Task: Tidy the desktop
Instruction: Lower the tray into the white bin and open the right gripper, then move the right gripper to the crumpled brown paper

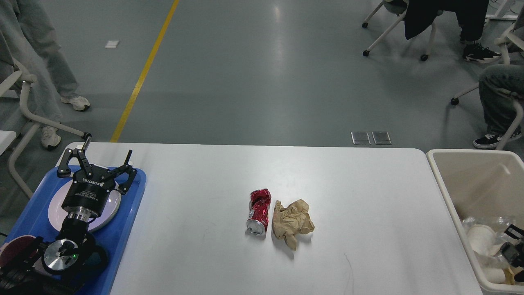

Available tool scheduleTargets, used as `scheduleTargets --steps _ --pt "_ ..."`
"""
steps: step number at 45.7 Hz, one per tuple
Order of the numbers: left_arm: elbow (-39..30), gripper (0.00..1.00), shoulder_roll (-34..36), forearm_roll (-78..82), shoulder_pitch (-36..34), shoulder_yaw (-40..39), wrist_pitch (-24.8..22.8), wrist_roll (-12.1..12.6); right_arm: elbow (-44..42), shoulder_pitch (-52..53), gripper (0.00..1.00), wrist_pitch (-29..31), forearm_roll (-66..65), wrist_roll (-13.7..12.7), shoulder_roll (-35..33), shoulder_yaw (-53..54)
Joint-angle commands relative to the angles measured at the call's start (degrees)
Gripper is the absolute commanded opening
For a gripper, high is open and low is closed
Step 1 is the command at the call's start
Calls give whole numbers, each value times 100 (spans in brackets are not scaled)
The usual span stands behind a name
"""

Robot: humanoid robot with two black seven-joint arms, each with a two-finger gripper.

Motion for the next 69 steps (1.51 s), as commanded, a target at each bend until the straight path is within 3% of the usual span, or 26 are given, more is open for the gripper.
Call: scheduleTargets --steps 1,17,23,31,37,43,53,63,69 --pt "0 96 0 0 0 0 0 0 64 1 100 31 0 1 -12 -4" --pt "0 96 0 0 0 0 0 0 607 466 100 83 -44 -26 -222 -4" --pt "0 96 0 0 0 0 0 0 1618 1317 100 417 -359 -34 -653 -47" --pt "0 96 0 0 0 0 0 0 3305 2908 100 971 -1704 -157 -908 -153" --pt "0 96 0 0 -9 0 0 0 4869 4393 100 1418 -2012 -289 -856 -846" --pt "0 96 0 0 0 0 0 0 5968 5677 100 2235 -2021 -289 -426 -1269" --pt "0 96 0 0 0 0 0 0 7103 7505 100 3765 -1986 -254 576 -1208" --pt "0 96 0 0 0 0 8 0 8298 8982 100 3749 -1793 -245 1288 -769" --pt "0 96 0 0 0 0 17 0 8676 9501 100 3345 -1336 -254 1667 -566"
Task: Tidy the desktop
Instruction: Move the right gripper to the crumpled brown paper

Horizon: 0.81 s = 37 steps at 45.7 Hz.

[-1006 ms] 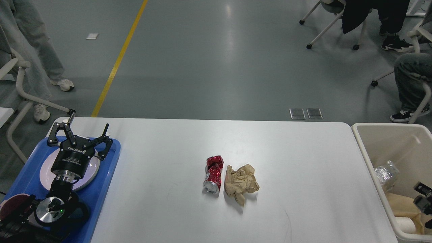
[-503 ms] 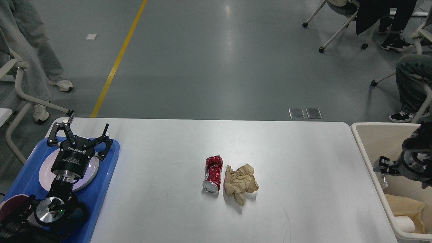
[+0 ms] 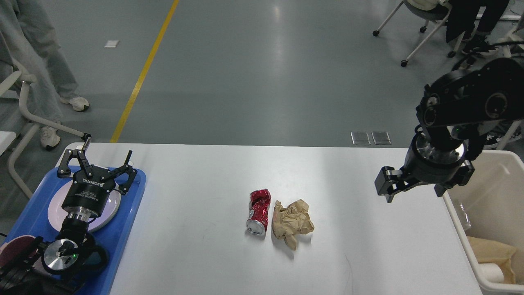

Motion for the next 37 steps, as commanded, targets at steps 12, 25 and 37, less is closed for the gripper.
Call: scheduleTargets --steps 12,25,37 --pt "0 96 0 0 1 0 7 0 518 464 100 -760 433 -1 331 670" --pt "0 96 0 0 1 0 7 0 194 -388 100 -1463 372 -36 199 1469" --pt "0 96 0 0 1 0 -2 0 -2291 -2698 100 -1542 -365 -45 1516 1865"
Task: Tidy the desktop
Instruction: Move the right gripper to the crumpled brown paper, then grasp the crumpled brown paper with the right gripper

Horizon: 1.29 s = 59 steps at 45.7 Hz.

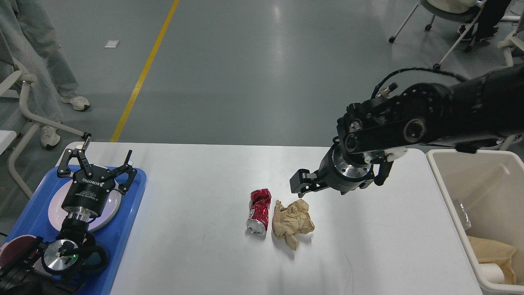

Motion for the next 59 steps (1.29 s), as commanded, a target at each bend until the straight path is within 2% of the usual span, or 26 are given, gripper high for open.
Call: scheduleTargets --steps 1,7,16,35,45,53,59 --pt "0 96 0 0 -1 0 0 0 -1293 -1043 100 2 -400 4 810 40" --pt "0 96 0 0 -1 0 0 0 -2234 -1861 100 -33 -673 4 1109 5" --pt "0 96 0 0 -1 0 0 0 -2947 -2530 100 -42 -928 4 1408 5" --pt "0 96 0 0 -1 0 0 0 -3431 -3269 100 -191 -954 13 1356 67" --pt "0 96 0 0 -1 0 0 0 -3378 -3339 100 -578 -954 21 1356 462" --pt "0 96 0 0 -9 0 0 0 -3378 -3427 87 -587 -954 22 1365 489" --pt "0 96 0 0 -1 0 0 0 -3413 -3576 86 -596 -989 30 1356 480"
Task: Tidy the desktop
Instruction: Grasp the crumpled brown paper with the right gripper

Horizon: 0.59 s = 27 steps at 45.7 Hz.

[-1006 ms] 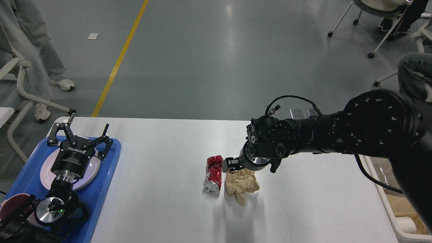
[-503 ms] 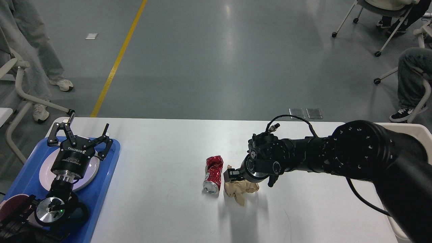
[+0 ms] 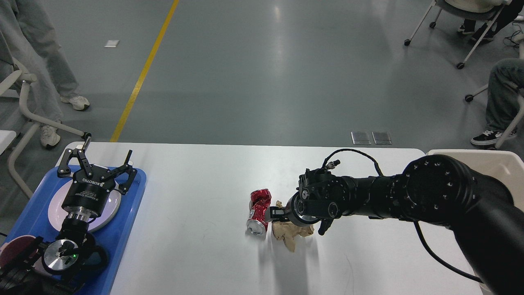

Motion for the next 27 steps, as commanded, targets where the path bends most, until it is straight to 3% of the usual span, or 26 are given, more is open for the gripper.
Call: scheduleTargets --steps 1,8,20,27 --pt "0 96 0 0 2 0 1 0 -43 -152 86 -3 -62 8 -2 -6" --pt "0 96 0 0 2 0 1 0 -43 -363 68 -160 -335 0 -2 -6" --pt "0 96 0 0 2 0 1 0 18 -310 0 -205 -300 -18 42 2" --pt "0 96 0 0 2 0 1 0 45 -310 0 -196 -256 -27 42 11"
